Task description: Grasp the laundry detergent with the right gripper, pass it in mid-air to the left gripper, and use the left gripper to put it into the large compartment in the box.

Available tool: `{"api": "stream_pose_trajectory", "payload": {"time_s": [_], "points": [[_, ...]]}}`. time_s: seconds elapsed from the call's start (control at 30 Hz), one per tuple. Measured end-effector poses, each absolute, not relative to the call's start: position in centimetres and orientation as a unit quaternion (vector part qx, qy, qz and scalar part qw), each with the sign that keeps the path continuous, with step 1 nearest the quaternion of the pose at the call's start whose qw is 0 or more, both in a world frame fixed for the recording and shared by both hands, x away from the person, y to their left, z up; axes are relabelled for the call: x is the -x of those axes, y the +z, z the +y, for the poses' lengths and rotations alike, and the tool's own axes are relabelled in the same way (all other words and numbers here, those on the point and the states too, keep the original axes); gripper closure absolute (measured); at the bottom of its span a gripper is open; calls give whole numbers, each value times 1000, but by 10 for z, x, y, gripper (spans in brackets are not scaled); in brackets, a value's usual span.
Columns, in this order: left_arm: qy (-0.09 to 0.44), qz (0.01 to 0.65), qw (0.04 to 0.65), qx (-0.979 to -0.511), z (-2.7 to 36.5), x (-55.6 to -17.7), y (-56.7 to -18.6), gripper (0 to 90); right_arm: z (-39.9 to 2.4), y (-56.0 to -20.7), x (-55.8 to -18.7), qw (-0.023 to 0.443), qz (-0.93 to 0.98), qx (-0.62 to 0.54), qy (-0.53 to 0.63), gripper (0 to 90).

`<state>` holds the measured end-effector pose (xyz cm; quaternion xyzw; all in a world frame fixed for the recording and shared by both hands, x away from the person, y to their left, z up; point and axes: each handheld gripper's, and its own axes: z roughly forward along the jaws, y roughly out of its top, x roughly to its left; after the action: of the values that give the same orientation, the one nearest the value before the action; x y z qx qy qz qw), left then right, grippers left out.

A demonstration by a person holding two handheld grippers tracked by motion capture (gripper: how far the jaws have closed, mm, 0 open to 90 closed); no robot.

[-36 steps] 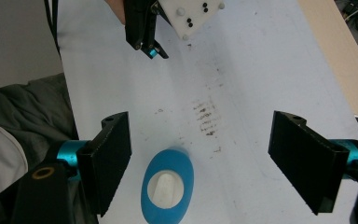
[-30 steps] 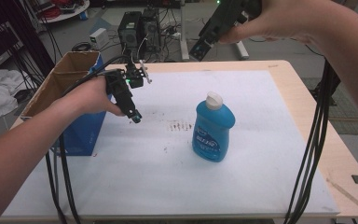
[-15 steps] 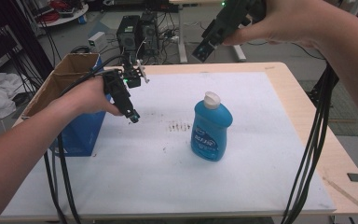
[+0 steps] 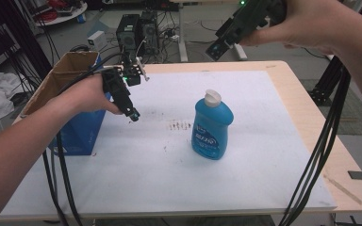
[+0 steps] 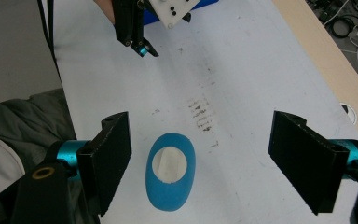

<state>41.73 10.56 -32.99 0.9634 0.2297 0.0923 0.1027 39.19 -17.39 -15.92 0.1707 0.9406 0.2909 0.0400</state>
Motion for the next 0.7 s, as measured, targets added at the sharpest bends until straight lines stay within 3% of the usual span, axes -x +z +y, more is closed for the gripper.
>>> {"api": "stream_pose_trajectory", "payload": {"time_s": [0.7], "points": [[90, 229, 107, -963, 106, -418, -329, 175, -207, -187, -372, 54, 924, -196, 323, 208]]}}
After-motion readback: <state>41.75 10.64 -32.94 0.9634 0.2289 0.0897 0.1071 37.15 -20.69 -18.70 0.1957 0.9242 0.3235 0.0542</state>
